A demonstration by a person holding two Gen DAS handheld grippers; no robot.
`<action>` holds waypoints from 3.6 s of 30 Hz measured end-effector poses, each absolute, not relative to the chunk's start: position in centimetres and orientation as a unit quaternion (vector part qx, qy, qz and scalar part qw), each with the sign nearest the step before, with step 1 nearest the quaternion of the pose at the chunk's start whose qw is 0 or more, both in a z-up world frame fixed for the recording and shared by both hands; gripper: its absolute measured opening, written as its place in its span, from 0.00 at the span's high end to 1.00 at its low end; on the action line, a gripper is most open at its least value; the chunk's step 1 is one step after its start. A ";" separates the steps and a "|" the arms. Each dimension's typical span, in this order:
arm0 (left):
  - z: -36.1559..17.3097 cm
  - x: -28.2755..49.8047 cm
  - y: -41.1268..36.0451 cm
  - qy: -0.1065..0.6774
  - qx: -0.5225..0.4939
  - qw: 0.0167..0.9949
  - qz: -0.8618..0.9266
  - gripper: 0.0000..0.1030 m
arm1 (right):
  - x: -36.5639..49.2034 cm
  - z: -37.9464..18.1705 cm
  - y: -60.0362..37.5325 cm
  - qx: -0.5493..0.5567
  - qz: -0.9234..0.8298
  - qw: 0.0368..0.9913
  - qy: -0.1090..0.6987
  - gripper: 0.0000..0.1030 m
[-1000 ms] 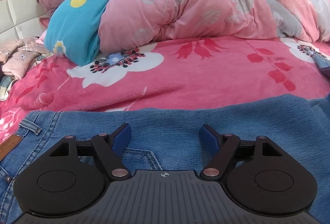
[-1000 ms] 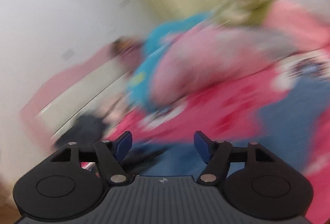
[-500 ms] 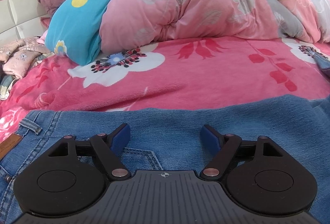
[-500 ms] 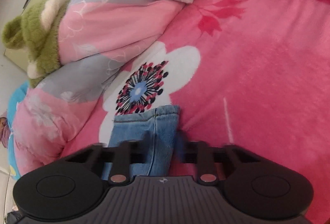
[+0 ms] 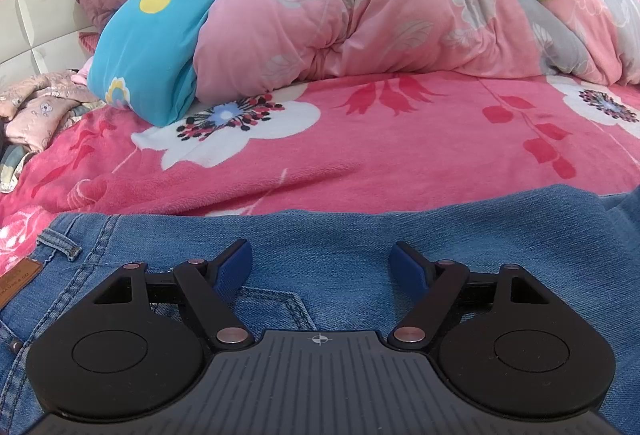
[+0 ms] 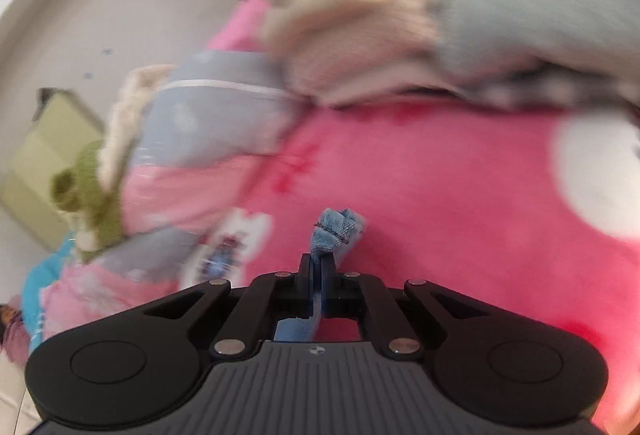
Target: Fold clothes
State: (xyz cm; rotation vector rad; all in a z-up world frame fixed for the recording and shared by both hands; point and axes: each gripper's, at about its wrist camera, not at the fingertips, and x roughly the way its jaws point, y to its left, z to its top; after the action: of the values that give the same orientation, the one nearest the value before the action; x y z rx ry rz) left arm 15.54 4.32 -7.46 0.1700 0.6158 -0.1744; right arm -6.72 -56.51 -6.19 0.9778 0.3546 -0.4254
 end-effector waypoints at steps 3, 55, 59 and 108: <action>-7.4 15.5 4.4 0.302 0.083 0.946 -0.086 0.25 | -9.4 -7.0 -57.4 0.476 -0.212 0.838 0.162 0.98; -7.5 16.0 4.9 0.310 0.061 0.945 -0.085 0.19 | -2.9 3.1 -18.4 -0.005 0.288 0.917 0.275 0.34; -7.5 16.0 4.9 0.310 0.061 0.945 -0.085 0.19 | -3.1 1.8 -11.4 -0.112 0.336 0.900 0.254 0.26; -7.2 16.2 5.0 0.320 0.065 0.941 -0.089 0.19 | 12.1 0.8 -24.4 0.105 0.249 0.887 0.375 0.58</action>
State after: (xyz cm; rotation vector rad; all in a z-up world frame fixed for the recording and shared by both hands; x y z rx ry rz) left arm 16.17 5.05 -7.24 0.1324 0.6532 -0.1822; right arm 12.13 -24.41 0.78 0.2177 0.7802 0.5170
